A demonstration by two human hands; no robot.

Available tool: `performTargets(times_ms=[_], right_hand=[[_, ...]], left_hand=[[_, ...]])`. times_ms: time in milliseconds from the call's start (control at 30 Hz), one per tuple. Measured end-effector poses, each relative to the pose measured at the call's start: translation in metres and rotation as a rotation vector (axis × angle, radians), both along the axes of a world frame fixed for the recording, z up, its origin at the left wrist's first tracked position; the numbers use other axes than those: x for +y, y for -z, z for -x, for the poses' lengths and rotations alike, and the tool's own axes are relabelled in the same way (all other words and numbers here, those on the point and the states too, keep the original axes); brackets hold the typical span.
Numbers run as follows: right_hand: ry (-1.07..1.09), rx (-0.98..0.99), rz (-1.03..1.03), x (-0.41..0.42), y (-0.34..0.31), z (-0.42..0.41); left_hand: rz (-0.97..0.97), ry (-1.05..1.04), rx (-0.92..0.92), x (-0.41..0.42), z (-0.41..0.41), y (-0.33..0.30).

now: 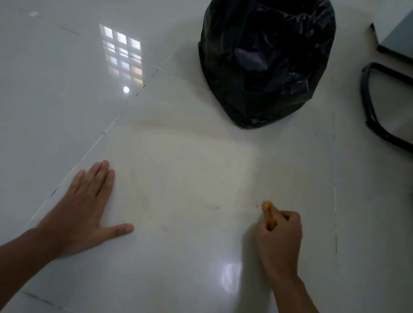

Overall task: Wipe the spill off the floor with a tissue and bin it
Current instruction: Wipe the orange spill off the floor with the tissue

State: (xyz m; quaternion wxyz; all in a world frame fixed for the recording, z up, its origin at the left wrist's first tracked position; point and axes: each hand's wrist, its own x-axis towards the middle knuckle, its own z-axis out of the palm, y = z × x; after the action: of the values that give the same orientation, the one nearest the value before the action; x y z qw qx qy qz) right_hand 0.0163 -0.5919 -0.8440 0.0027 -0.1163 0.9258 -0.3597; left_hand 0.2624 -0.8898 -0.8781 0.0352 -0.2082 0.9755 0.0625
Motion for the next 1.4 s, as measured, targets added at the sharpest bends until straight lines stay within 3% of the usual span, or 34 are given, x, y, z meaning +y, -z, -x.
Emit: performTargets(times_ms=[133,267,467,600,767,967,1167,1267,1400], right_hand=[[-0.206,0.061,-0.029,-0.02,0.009,-0.043],[-0.423,-0.008,-0.018,-0.047,0.002,-0.063],[-0.163,0.119,0.066,-0.029,-0.015,-0.017],[-0.086,-0.054,-0.046,-0.006,-0.01,0.002],[-0.314,0.029,-0.17,-0.026,-0.001,-0.04],[-0.636,-0.006,-0.147,-0.076,-0.002,-0.077],[-0.357,0.183,-0.027,-0.041,-0.019,-0.025],[-0.132,0.043,-0.076,0.003,-0.024,0.013],[-0.114,-0.06,-0.16,0.032,-0.013,0.015]], left_hand=[[0.003,0.02,-0.008,-0.002,-0.002,-0.001],[-0.008,0.016,0.01,-0.002,-0.003,0.0],[0.004,0.023,0.023,-0.002,-0.003,0.001],[0.011,0.026,0.03,-0.002,-0.003,0.002],[0.011,0.024,0.038,-0.002,-0.002,0.003],[0.02,0.016,0.024,-0.002,-0.003,0.002],[0.003,0.016,0.02,-0.001,-0.005,0.0],[0.001,0.015,0.025,-0.002,-0.005,0.001],[-0.016,0.008,0.026,-0.001,-0.004,0.0]])
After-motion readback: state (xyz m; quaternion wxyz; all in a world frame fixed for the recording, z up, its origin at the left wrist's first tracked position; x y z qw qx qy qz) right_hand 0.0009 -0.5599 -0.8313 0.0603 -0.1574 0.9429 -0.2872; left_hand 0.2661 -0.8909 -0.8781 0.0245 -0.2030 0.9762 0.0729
